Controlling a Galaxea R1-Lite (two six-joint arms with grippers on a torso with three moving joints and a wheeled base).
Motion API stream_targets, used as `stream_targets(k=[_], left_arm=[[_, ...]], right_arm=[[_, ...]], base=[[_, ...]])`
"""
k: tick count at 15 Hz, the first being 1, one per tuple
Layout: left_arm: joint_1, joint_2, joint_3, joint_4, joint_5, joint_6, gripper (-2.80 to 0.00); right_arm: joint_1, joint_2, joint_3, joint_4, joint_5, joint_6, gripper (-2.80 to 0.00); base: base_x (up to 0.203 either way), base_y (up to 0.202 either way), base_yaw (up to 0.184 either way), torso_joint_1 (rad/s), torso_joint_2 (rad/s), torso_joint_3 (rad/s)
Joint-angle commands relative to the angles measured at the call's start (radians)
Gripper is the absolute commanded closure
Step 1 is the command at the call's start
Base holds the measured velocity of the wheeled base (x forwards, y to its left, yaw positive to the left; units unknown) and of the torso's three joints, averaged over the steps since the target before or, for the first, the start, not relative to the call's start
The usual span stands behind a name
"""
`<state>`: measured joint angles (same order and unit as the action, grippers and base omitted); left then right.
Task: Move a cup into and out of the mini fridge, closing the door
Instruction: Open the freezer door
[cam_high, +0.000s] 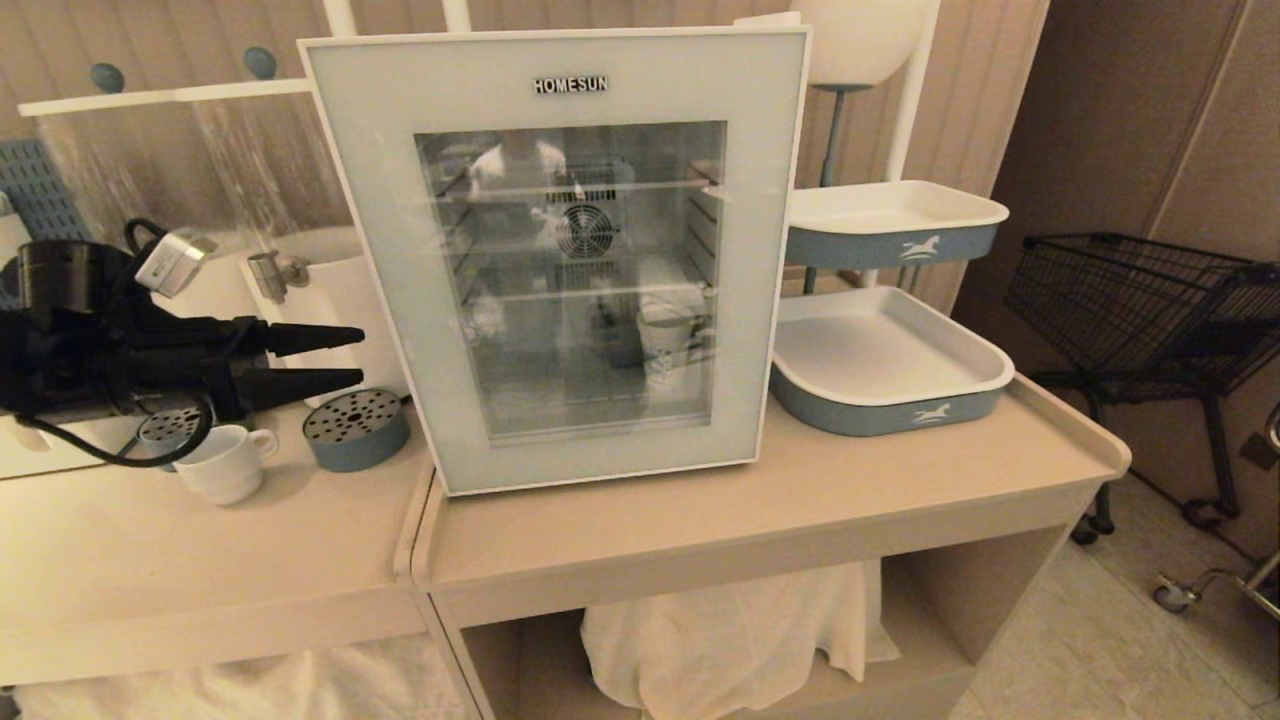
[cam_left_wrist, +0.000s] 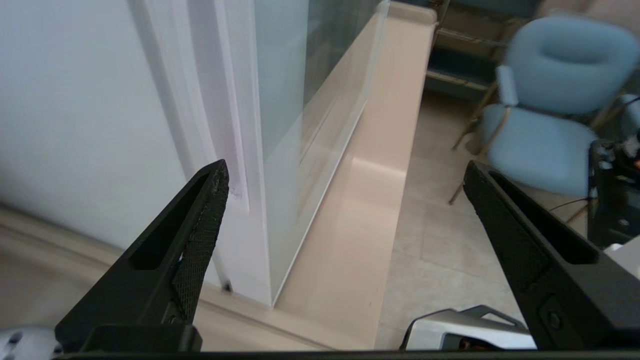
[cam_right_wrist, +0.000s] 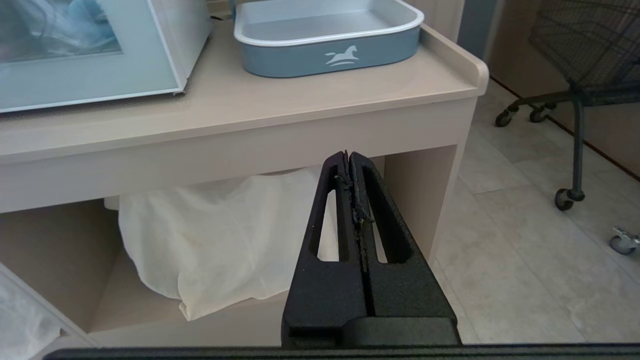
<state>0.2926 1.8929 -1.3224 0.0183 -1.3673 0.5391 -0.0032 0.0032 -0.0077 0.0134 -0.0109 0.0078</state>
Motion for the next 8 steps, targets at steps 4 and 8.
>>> stream_targets(k=[4, 8], left_arm=[[-0.041, 0.036, -0.019, 0.008, -0.023, -0.001, -2.8], [-0.055, 0.046, -0.027, 0.003, -0.019, 0.001, -2.8]], right_arm=[[0.0, 0.0, 0.0, -0.002, 0.0, 0.0, 0.0], [0.0, 0.001, 0.002, -0.004, 0.0, 0.0, 0.0]], base=[[0.0, 0.0, 0.0, 0.0, 0.0, 0.0], [0.0, 0.0, 0.0, 0.0, 0.0, 0.0]])
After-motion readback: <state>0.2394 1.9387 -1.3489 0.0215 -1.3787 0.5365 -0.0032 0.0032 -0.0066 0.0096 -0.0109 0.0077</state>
